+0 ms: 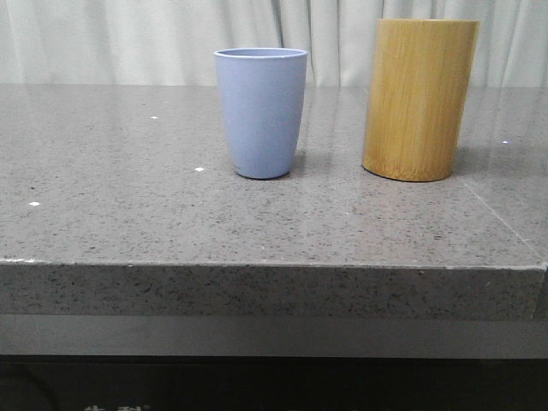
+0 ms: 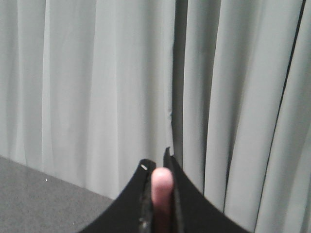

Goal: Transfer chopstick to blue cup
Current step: 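Lower the pink stick into the blue cup and open the right gripper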

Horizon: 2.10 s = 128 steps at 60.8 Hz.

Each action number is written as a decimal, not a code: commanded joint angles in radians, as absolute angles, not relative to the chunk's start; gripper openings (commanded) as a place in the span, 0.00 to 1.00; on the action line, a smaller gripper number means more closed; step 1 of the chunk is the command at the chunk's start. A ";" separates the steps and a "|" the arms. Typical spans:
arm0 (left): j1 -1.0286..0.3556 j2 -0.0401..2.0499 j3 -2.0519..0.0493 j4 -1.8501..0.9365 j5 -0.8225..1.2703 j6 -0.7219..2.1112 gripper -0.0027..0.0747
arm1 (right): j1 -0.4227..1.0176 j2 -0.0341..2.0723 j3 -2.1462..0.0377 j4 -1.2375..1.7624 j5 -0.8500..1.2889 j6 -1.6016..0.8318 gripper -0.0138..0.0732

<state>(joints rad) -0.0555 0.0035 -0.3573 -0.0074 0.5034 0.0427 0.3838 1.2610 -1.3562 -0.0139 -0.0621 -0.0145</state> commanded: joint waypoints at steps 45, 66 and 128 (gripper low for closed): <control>-0.052 0.016 -0.383 -0.016 0.419 0.035 0.01 | 0.625 1.536 -1.379 0.072 -0.261 -0.021 0.11; -0.052 0.016 -0.383 -0.016 0.419 0.035 0.01 | 0.625 1.596 -1.379 0.079 -0.229 -0.021 0.25; -0.052 0.016 -0.383 -0.016 0.419 0.035 0.01 | 0.437 1.348 -1.398 0.050 0.079 -0.021 0.03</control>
